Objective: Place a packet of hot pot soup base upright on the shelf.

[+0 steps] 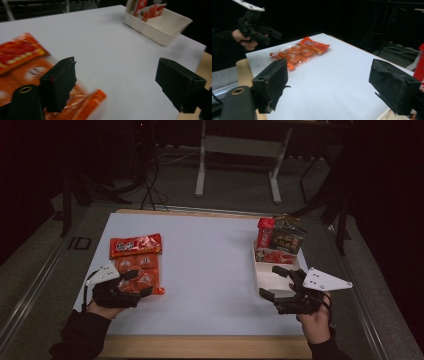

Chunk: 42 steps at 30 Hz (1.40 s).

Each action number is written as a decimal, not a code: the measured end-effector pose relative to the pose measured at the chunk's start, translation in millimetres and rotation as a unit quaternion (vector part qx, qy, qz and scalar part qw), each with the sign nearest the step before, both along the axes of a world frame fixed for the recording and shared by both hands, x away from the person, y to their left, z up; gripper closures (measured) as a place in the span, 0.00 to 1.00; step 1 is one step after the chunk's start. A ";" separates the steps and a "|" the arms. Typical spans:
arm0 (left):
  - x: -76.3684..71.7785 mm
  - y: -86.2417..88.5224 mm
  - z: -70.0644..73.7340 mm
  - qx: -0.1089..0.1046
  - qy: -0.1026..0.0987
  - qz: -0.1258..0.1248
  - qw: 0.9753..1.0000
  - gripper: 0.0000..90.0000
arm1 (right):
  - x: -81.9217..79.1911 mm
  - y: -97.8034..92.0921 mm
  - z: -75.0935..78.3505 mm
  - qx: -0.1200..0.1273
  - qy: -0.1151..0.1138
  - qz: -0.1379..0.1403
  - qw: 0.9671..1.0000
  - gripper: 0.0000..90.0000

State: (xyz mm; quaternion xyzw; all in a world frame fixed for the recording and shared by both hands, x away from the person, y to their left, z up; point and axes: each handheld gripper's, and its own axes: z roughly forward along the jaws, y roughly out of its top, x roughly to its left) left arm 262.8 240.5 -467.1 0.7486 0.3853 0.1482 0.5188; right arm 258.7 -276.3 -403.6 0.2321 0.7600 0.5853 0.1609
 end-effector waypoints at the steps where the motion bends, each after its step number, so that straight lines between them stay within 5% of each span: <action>1: 3.2 5.4 1.3 0.005 -0.001 0.011 1.000 0.26 | -1.8 0.2 -0.4 0.003 0.001 -0.003 1.000 0.16; 8: 22.6 31.8 2.4 0.026 -0.008 0.070 0.997 0.51 | -16.1 1.2 -4.7 0.016 0.002 -0.009 1.000 0.15; 16: 49.1 43.8 -9.3 0.073 -0.004 0.130 0.989 0.76 | -15.6 4.3 -20.5 0.003 0.009 -0.001 1.000 0.15; 17: 52.8 44.1 -12.3 0.085 -0.001 0.141 0.986 0.79 | -15.1 4.7 -22.6 0.004 0.012 0.002 1.000 0.15; 19: 59.8 45.8 -18.6 0.084 0.010 0.143 0.986 0.89 | -14.7 4.8 -25.1 -0.003 0.011 0.002 1.000 0.15; 21: 63.9 46.9 -24.4 0.100 0.010 0.162 0.982 0.98 | -14.9 3.9 -26.4 -0.001 0.014 0.004 1.000 0.15; 22: 65.5 49.1 -27.1 0.092 0.013 0.165 0.982 0.99 | -15.1 3.3 -26.9 0.000 0.013 0.004 1.000 0.15; 27: 72.8 56.6 -38.3 0.097 0.036 0.193 0.976 1.00 | -17.0 3.6 -29.4 -0.001 0.019 0.003 1.000 0.16; 29: 75.1 58.9 -42.5 0.115 0.041 0.206 0.971 1.00 | -18.0 6.2 -30.0 -0.007 0.019 0.008 1.000 0.16; 31: 77.9 62.9 -47.7 0.113 0.053 0.211 0.969 1.00 | -19.2 8.7 -29.8 -0.012 0.014 0.013 1.000 0.16; 32: 79.2 64.3 -50.4 0.120 0.058 0.224 0.966 1.00 | -19.8 9.9 -29.6 -0.013 0.014 0.016 1.000 0.16; 35: 82.7 69.4 -58.8 0.109 0.069 0.239 0.962 1.00 | -21.4 12.1 -29.4 -0.020 0.009 0.018 1.000 0.16; 39: 87.4 72.2 -71.4 0.102 0.085 0.236 0.963 1.00 | -21.7 12.4 -29.5 -0.020 0.010 0.017 1.000 0.16; 42: 89.0 71.6 -76.1 0.109 0.090 0.241 0.960 1.00 | -21.3 12.3 -30.2 -0.021 0.011 0.014 1.000 0.16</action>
